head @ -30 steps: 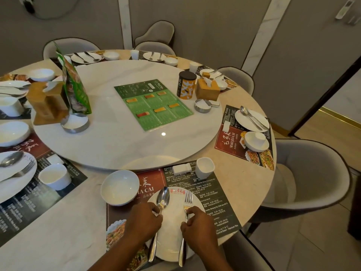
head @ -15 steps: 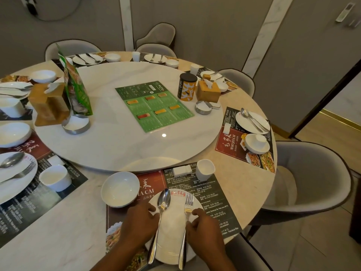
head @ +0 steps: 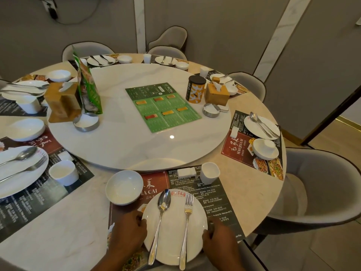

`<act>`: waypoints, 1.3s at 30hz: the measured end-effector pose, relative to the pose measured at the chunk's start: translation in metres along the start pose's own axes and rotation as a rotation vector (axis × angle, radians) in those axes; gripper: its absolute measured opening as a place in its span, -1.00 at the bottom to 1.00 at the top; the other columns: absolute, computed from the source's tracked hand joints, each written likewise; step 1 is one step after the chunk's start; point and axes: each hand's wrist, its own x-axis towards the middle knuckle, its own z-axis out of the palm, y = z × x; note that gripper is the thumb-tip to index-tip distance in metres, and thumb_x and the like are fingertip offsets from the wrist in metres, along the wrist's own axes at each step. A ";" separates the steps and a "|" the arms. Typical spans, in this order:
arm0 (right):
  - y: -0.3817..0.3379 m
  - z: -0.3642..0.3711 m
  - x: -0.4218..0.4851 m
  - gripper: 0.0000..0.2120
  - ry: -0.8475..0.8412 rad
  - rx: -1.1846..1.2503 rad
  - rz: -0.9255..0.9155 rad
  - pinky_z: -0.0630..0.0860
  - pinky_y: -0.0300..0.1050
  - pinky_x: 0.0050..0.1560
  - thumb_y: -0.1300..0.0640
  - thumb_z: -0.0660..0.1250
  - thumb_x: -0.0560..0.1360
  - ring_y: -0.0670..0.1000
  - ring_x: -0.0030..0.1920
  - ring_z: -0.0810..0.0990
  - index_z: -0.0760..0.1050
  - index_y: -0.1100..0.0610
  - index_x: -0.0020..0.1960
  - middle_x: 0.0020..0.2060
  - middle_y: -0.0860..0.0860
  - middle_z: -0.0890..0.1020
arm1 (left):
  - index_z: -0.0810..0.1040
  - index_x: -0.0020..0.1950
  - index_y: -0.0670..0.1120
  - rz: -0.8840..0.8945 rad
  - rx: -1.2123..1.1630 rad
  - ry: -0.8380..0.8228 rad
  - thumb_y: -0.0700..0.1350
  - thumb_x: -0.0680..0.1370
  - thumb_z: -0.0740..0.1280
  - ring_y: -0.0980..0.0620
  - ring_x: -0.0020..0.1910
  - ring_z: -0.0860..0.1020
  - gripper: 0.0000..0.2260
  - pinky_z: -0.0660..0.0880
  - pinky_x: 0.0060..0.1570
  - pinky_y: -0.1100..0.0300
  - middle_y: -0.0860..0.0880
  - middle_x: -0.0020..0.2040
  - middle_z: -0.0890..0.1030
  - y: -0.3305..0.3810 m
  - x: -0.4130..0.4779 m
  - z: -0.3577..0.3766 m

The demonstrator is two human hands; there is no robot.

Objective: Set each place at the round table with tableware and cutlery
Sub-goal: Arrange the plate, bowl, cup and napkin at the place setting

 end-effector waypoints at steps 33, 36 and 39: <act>0.006 -0.015 0.092 -0.82 -0.179 0.112 -0.172 0.44 -0.26 -0.06 0.10 0.35 0.57 -0.11 -0.09 0.52 0.60 0.03 0.16 0.05 -0.03 0.67 | 0.63 0.14 -0.06 -0.132 -0.047 0.158 -0.05 0.55 0.37 0.05 -0.06 0.62 -0.80 0.51 0.14 0.10 -0.05 -0.03 0.69 -0.001 -0.003 0.025; 0.008 -0.017 0.093 -0.82 -0.195 0.127 -0.182 0.37 -0.36 -0.22 0.11 0.34 0.58 -0.14 -0.13 0.50 0.59 0.04 0.17 0.05 -0.03 0.67 | 0.62 0.15 0.00 -0.139 -0.056 0.150 -0.02 0.56 0.36 0.01 -0.05 0.63 -0.80 0.56 0.15 -0.02 -0.04 -0.03 0.69 0.006 -0.006 0.023; 0.008 -0.017 0.092 -0.81 -0.194 0.127 -0.180 0.31 -0.43 -0.26 0.10 0.34 0.58 -0.15 -0.13 0.49 0.58 0.03 0.18 0.06 -0.05 0.66 | 0.62 0.15 0.00 -0.161 -0.045 0.150 0.01 0.56 0.34 0.00 -0.05 0.63 -0.80 0.56 0.15 -0.05 -0.04 -0.03 0.69 0.007 -0.007 0.023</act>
